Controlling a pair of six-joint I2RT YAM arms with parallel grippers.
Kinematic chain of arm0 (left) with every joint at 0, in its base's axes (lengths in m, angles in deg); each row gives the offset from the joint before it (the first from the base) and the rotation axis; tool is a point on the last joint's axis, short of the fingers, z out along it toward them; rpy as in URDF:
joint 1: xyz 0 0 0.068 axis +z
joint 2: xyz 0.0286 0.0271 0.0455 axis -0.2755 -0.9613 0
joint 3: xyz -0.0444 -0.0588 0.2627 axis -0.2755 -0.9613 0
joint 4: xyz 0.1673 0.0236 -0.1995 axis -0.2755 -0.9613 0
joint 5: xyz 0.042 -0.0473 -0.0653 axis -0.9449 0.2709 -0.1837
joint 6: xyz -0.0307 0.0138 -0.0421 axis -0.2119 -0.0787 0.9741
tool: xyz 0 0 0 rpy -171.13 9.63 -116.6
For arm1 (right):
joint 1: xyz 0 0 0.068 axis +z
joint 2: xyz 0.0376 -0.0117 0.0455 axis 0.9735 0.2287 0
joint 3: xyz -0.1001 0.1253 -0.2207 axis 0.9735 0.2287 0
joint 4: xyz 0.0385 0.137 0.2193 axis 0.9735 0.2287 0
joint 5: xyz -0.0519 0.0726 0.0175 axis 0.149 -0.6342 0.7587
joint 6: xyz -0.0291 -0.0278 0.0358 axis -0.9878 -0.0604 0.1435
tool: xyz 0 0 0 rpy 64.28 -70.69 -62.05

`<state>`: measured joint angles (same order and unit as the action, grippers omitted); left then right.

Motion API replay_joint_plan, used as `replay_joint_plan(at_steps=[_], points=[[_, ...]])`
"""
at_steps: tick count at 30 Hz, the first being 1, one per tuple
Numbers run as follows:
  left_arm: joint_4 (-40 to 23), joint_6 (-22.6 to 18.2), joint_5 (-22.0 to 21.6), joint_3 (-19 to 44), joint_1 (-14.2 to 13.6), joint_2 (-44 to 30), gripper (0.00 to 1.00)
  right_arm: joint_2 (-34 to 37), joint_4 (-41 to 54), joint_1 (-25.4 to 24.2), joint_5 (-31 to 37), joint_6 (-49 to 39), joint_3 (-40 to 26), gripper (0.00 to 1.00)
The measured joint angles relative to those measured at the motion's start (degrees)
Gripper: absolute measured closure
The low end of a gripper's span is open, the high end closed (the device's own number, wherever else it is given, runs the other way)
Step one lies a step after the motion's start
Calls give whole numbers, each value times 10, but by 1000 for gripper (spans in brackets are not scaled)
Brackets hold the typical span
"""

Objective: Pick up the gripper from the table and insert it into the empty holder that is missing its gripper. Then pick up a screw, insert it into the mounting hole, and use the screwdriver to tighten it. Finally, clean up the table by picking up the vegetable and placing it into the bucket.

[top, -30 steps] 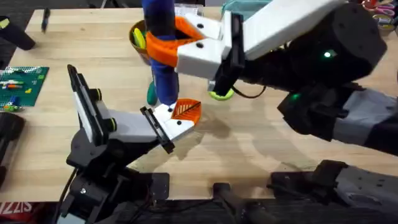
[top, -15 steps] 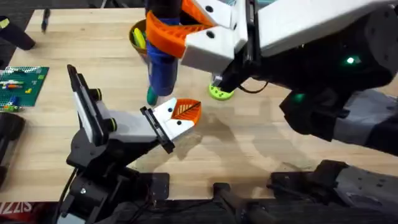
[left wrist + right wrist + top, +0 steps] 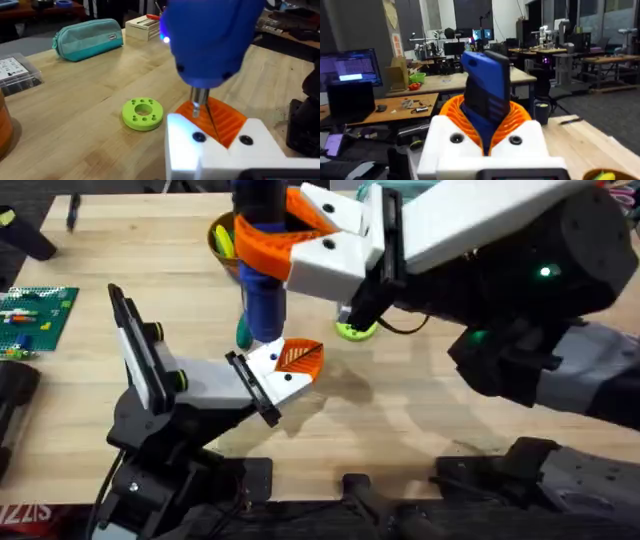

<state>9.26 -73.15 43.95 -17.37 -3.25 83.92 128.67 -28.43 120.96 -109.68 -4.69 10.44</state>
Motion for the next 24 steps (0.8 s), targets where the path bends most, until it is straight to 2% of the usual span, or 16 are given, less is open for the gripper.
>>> replay_joint_plan(at_steps=[12,24], points=[[0,0,0,0,0,0,983,0,53,0,0,0,0,953],[0,0,0,0,0,0,983,0,56,0,0,0,0,955]])
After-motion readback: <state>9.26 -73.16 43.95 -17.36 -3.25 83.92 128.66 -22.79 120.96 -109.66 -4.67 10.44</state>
